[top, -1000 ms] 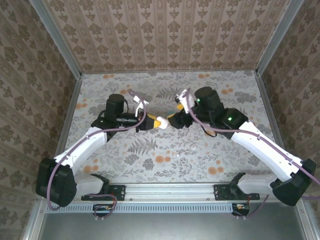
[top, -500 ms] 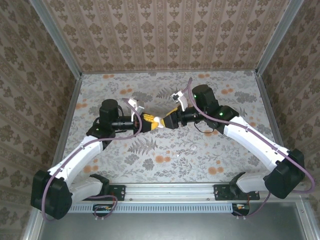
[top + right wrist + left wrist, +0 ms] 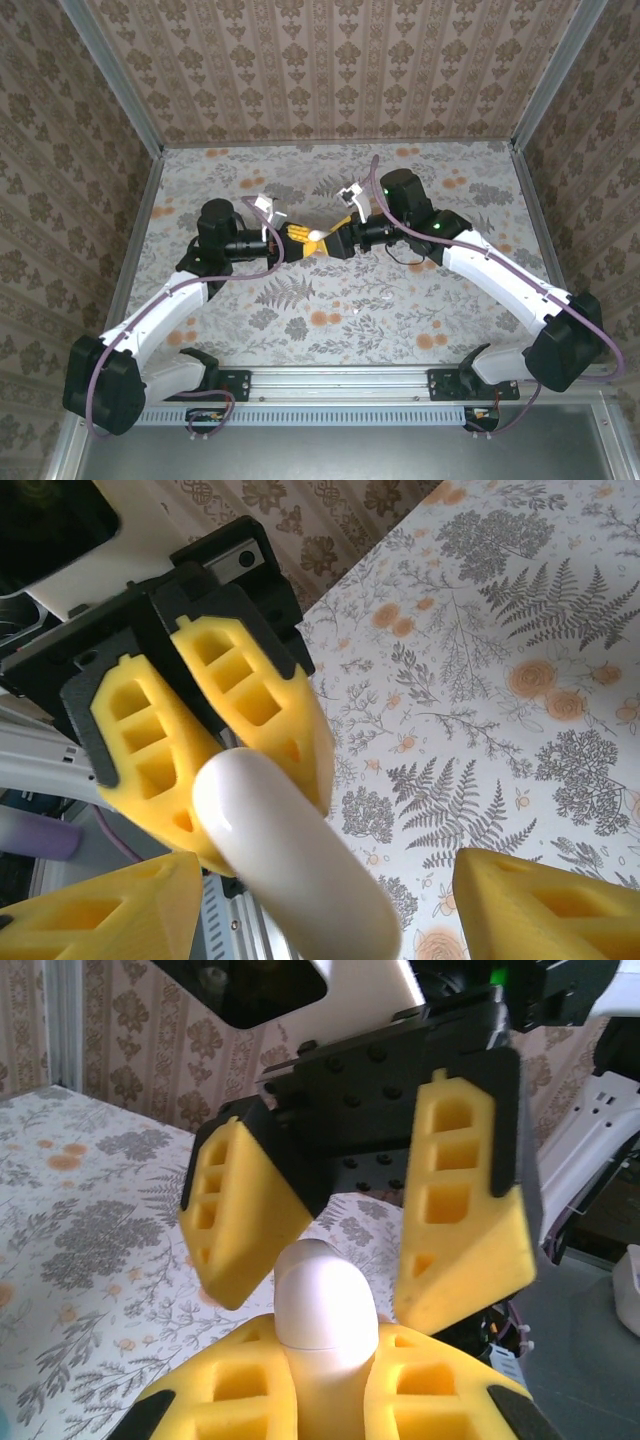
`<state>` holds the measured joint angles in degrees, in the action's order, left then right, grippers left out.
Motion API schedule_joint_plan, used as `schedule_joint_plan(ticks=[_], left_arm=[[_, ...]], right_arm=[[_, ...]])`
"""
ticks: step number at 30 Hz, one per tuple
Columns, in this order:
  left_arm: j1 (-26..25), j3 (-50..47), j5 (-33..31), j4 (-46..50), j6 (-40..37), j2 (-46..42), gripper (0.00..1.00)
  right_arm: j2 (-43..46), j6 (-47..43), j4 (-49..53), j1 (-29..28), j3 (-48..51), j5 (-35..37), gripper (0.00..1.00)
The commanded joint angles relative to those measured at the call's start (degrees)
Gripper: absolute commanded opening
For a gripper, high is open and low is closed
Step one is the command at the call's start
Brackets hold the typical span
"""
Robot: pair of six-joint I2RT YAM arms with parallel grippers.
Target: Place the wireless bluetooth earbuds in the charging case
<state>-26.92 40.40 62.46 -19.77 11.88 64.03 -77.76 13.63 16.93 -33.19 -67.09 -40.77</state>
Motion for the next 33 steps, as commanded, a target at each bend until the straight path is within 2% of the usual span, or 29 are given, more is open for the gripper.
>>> schedule_joint_plan(ticks=[1,8,14,24,25,33], left_arm=[[0.52,0.46,4.21,-2.97,1.08,-0.20,0.00],[0.20,-0.25,4.77,-4.02,1.56,-1.83,0.00],[0.15,-0.74,3.67,-4.91,1.41,-2.57,0.00],[0.46,-4.78,-1.51,-8.41,-1.07,-3.97,0.00],[2.26,-5.51,-2.07,-9.27,-1.06,-4.09,0.00],[4.84,-11.31,-5.87,-18.04,0.45,-3.61,0.00]], right_arm=[[-0.78,-0.62,0.08,1.77,0.22,0.46,0.67],[-1.61,0.69,0.43,6.23,-1.02,-0.59,0.66],[-1.31,1.35,1.32,6.99,-1.55,-1.07,0.66],[2.84,6.31,2.93,10.18,0.62,4.68,0.66],[3.41,6.70,3.10,10.53,0.88,5.02,0.66],[6.77,6.18,8.24,11.00,5.28,9.84,0.65]])
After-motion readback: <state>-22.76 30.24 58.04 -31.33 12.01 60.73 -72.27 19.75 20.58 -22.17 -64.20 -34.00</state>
